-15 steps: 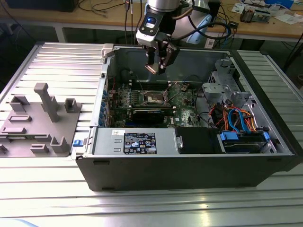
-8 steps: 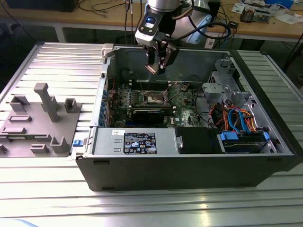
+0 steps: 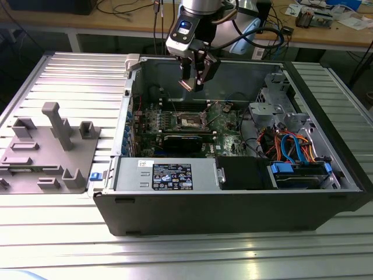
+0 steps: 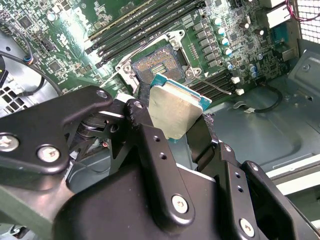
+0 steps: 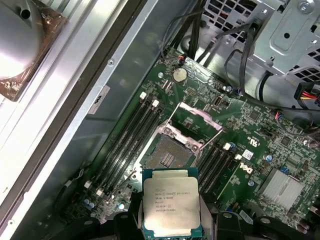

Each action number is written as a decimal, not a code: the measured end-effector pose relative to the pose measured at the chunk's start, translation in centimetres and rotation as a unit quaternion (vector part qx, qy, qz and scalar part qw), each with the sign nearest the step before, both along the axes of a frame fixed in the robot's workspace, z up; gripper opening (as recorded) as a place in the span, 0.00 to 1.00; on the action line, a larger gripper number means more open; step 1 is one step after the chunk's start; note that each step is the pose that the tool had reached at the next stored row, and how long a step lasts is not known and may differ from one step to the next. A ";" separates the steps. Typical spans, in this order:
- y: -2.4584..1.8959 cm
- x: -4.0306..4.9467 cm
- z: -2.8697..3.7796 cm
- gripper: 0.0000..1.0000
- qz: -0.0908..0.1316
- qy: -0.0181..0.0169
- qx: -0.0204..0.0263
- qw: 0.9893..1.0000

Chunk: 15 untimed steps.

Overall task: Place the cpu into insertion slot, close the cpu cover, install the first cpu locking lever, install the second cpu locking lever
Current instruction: 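Place the cpu into insertion slot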

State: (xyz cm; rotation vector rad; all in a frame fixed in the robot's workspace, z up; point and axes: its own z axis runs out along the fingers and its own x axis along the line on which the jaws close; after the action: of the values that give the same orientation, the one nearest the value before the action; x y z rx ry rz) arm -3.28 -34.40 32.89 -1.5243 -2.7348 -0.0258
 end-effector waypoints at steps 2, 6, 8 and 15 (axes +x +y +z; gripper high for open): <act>0.00 0.00 0.00 0.54 -0.001 0.000 0.000 1.000; 0.00 0.00 0.00 0.54 -0.003 0.000 0.000 1.000; 0.00 0.00 0.00 0.54 -0.004 0.000 0.000 1.000; 0.00 0.00 0.00 0.54 -0.007 0.000 0.000 1.000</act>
State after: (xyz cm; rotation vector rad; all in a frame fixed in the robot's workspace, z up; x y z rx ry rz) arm -3.28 -34.40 32.88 -1.5447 -2.7235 -0.0260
